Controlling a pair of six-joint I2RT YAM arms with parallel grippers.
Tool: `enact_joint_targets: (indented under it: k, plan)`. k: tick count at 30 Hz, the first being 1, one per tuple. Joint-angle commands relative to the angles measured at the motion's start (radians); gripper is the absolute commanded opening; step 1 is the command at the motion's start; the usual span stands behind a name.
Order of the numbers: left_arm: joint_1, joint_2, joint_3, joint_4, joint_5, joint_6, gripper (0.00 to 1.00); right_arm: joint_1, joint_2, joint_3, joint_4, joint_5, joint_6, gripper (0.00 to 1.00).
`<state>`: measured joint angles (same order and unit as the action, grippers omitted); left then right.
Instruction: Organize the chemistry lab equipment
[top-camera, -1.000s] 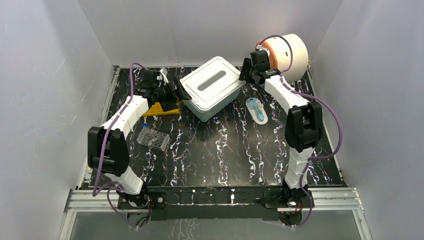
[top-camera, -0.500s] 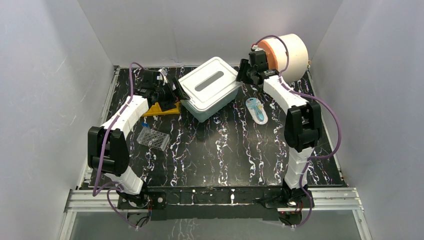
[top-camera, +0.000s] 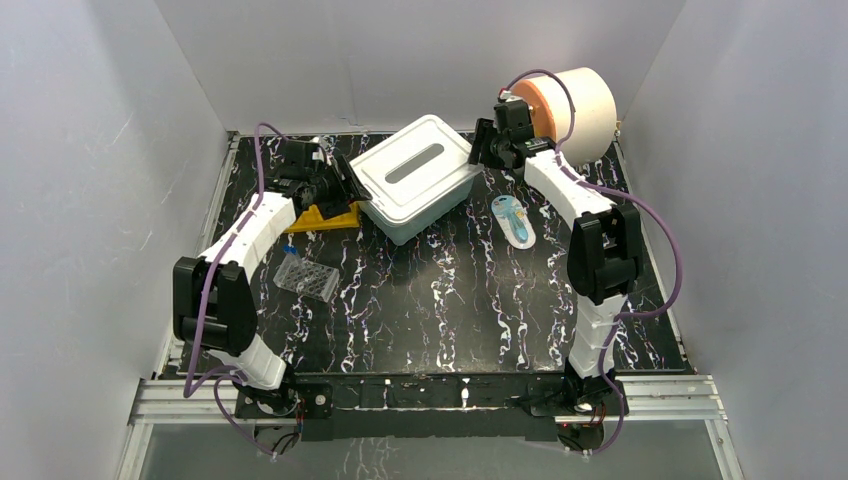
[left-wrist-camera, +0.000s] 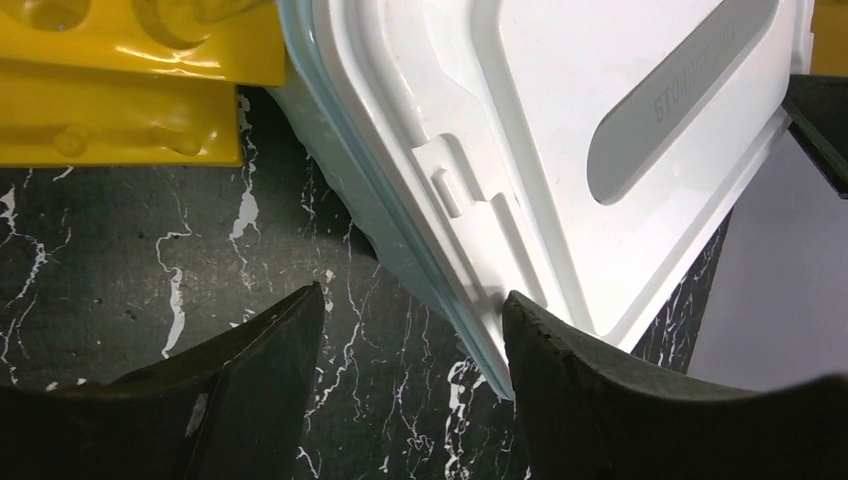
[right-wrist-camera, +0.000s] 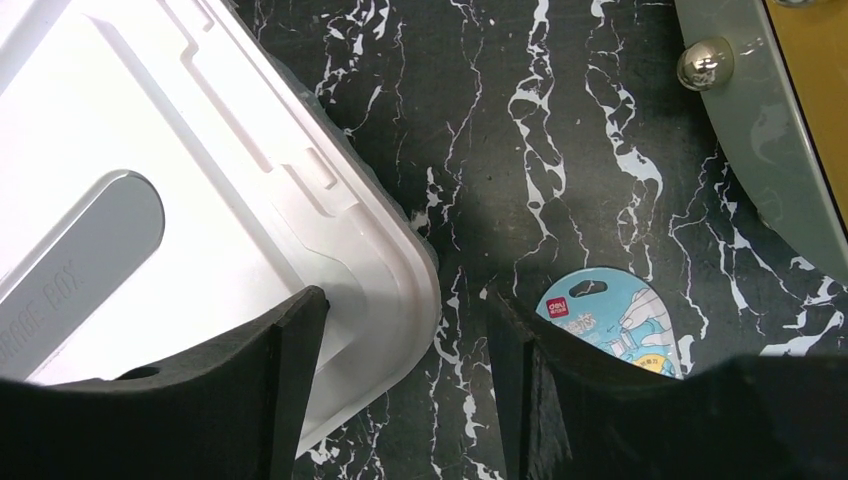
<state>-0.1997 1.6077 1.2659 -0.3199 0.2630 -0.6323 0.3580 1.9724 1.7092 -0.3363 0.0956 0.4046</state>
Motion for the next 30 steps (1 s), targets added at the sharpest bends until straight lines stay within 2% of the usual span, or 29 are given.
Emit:
enact_joint_targets:
  k: [1,5,12,25,30]
  plan:
    - [0.005,-0.056,-0.011,-0.048,-0.081,0.030,0.63,0.026,-0.017,0.060,-0.026,-0.031,-0.016,0.67]
    - [0.004,-0.064,-0.002,-0.062,-0.097,0.040,0.61,0.026,-0.008,0.068,-0.038,-0.053,-0.018,0.60]
    - [0.004,-0.064,0.005,-0.074,-0.113,0.054,0.61,0.025,0.003,0.086,-0.055,-0.057,-0.047,0.57]
    - [0.002,-0.135,0.121,-0.160,-0.121,0.074,0.65,0.034,-0.060,0.163,-0.114,-0.014,-0.046,0.69]
    - [0.002,-0.236,0.094,-0.227,-0.234,0.079,0.75,0.061,-0.124,0.131,-0.138,0.000,-0.050,0.70]
